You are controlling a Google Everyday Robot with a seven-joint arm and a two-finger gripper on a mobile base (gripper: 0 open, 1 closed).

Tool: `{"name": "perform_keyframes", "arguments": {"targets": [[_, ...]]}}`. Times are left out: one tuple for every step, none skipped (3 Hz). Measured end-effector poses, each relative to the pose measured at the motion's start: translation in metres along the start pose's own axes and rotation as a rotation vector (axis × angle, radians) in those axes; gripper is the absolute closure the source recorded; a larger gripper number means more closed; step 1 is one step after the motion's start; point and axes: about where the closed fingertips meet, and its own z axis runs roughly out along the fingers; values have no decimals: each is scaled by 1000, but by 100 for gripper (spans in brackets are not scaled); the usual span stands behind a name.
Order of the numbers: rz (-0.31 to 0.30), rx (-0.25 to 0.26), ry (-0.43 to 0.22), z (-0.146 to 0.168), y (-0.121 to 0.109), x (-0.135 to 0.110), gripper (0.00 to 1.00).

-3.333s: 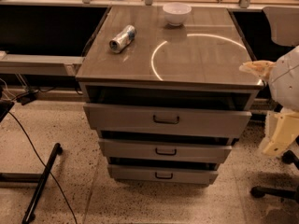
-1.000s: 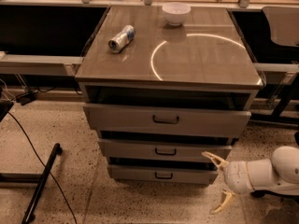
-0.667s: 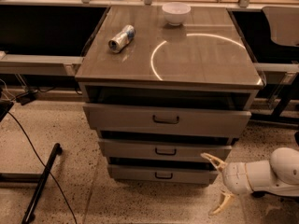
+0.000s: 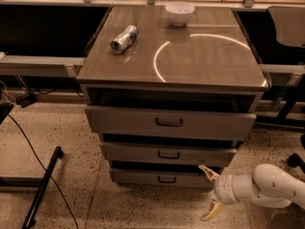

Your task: Open bottom drawer

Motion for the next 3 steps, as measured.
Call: {"name": "perform_keyframes", "arguments": {"targets": [[-42, -16, 29, 64, -11, 60, 0], [-42, -29, 17, 66, -10, 58, 0], [-7, -43, 54, 99, -21, 86, 0]]}}
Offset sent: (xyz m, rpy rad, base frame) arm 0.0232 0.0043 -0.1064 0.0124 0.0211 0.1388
